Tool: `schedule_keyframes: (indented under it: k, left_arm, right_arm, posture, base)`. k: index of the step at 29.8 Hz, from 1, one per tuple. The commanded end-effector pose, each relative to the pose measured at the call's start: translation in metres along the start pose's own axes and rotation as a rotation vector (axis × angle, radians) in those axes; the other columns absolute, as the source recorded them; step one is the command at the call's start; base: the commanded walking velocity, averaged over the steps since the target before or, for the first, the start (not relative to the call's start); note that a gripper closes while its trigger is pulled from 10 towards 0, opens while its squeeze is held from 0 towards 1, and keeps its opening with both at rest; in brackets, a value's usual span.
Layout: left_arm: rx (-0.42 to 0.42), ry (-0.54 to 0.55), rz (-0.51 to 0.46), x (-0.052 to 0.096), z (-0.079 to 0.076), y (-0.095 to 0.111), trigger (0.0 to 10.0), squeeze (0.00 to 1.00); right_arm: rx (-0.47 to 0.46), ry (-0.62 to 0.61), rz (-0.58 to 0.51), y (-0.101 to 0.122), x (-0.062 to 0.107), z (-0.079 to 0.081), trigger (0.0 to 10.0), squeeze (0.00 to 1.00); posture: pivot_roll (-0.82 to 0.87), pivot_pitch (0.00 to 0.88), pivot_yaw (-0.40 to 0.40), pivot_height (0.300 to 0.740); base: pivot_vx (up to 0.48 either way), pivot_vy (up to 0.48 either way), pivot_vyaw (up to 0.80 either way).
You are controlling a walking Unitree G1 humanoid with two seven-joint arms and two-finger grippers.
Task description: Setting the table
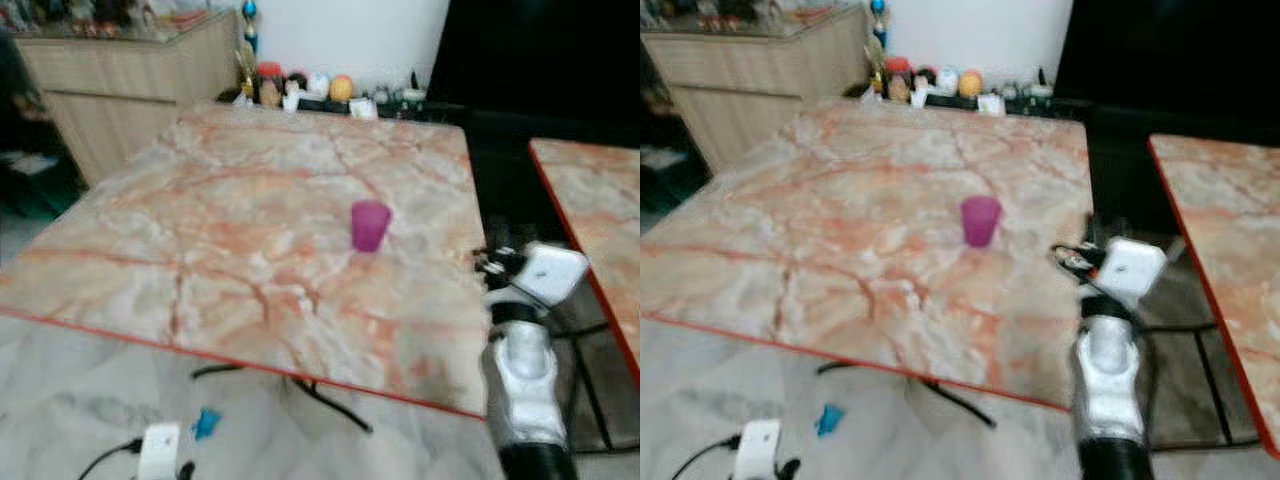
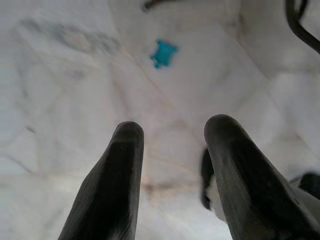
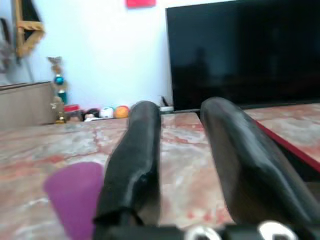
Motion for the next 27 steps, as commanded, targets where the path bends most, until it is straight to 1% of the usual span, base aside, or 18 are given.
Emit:
schedule_keyframes:
  k: [1, 7, 8, 11, 13, 18, 20, 27]
  left_arm:
    - [0.001, -0.008, 0.011, 0.0, -0.006, -0.004, 10.0, 0.0]
    - [-0.001, -0.007, 0.007, 0.0, -0.006, -0.003, 10.0, 0.0]
    - [0.001, -0.007, 0.006, 0.0, -0.006, -0.003, 10.0, 0.0]
    - [-0.001, -0.009, 0.009, 0.001, -0.006, -0.004, 10.0, 0.0]
    - [-0.011, -0.012, 0.013, 0.001, -0.006, -0.005, 10.0, 0.0]
    - [-0.023, -0.012, 0.012, 0.001, -0.006, -0.005, 10.0, 0.0]
    - [-0.034, -0.01, 0.011, 0.001, -0.006, -0.004, 10.0, 0.0]
    - [-0.042, -0.008, 0.008, 0.0, -0.006, -0.003, 10.0, 0.0]
  right_arm:
    - [0.008, -0.035, -0.004, 0.002, -0.001, -0.012, 10.0, 0.0]
    - [0.014, -0.058, 0.004, -0.001, 0.002, -0.019, 10.0, 0.0]
    - [0.035, -0.063, 0.006, 0.0, 0.003, -0.023, 10.0, 0.0]
    - [0.054, -0.098, 0.001, 0.002, 0.004, -0.039, 10.0, 0.0]
    - [0.063, -0.097, -0.003, 0.004, 0.004, -0.042, 10.0, 0.0]
    - [0.066, -0.095, -0.006, 0.005, 0.004, -0.042, 10.0, 0.0]
    - [0.064, -0.092, -0.003, 0.004, 0.003, -0.039, 10.0, 0.0]
    - [0.059, -0.092, -0.001, 0.003, 0.003, -0.037, 10.0, 0.0]
  posture:
    - [0.03, 0.0, -0.015, 0.74]
    - [0.03, 0.0, -0.018, 0.74]
    - [0.03, 0.0, -0.018, 0.74]
    - [0.03, 0.0, -0.016, 0.74]
    - [0.02, 0.0, -0.016, 0.74]
    - [0.02, 0.0, -0.017, 0.74]
    - [0.02, 0.0, -0.017, 0.74]
    - [0.02, 0.0, -0.015, 0.74]
  base:
    - [0.0, 0.0, 0.0]
    - [0.0, 0.0, 0.0]
    - [0.0, 0.0, 0.0]
    - [0.0, 0.0, 0.0]
    - [0.0, 0.0, 0.0]
    - [0.0, 0.0, 0.0]
    - [0.0, -0.251, 0.0]
    - [0.0, -0.259, 0.0]
Point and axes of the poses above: a point about 5 cm out from each wrist's last joint towards the gripper, its own x axis pointing back from the gripper into the wrist, its own y axis along the axis of the wrist's last joint, z = x × y, the point moved 6 cm from there along -x, pointing out of the wrist towards the gripper, and after that the axes turned 2 degrees about -x, right-handed, at the moved point
